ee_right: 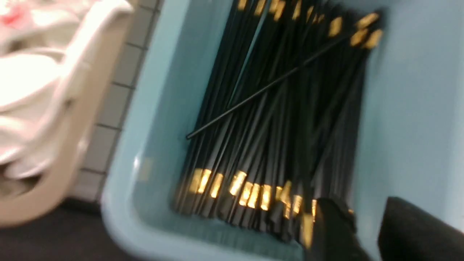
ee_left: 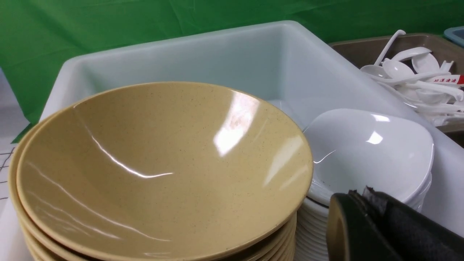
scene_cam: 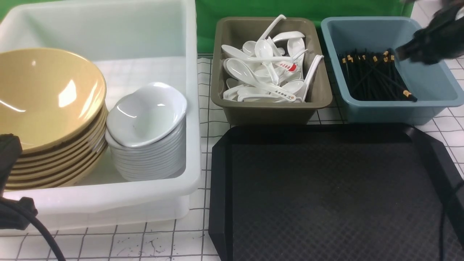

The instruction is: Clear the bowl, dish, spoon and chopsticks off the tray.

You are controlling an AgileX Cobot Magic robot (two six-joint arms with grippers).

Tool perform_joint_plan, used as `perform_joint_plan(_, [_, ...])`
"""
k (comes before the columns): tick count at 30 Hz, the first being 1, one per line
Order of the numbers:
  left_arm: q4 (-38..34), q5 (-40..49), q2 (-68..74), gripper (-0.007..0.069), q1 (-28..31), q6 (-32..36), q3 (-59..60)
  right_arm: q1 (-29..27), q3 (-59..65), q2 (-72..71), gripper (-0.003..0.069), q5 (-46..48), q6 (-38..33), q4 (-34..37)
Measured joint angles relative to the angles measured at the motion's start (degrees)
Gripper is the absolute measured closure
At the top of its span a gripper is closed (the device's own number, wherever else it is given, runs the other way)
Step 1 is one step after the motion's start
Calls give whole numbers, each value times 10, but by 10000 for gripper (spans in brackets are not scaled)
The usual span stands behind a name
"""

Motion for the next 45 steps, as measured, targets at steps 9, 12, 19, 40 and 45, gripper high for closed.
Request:
perform_joint_plan(9, [0, 0, 0, 637, 0, 0, 0, 0, 288, -366, 623, -197, -92, 114])
perform_joint_plan(12, [0, 0, 0, 637, 0, 0, 0, 0, 390, -453, 623, -267, -92, 117])
perform_joint_plan(19, [1, 0, 0, 638, 0, 0, 0, 0, 613, -607, 623, -363, -91, 121])
perform_joint_plan(40, [1, 6, 0, 638, 0, 0, 0, -18, 813, -893, 622, -304, -55, 105])
perform_joint_plan(45, [1, 10, 0, 638, 0, 0, 0, -35, 813, -925, 622, -224, 4, 68])
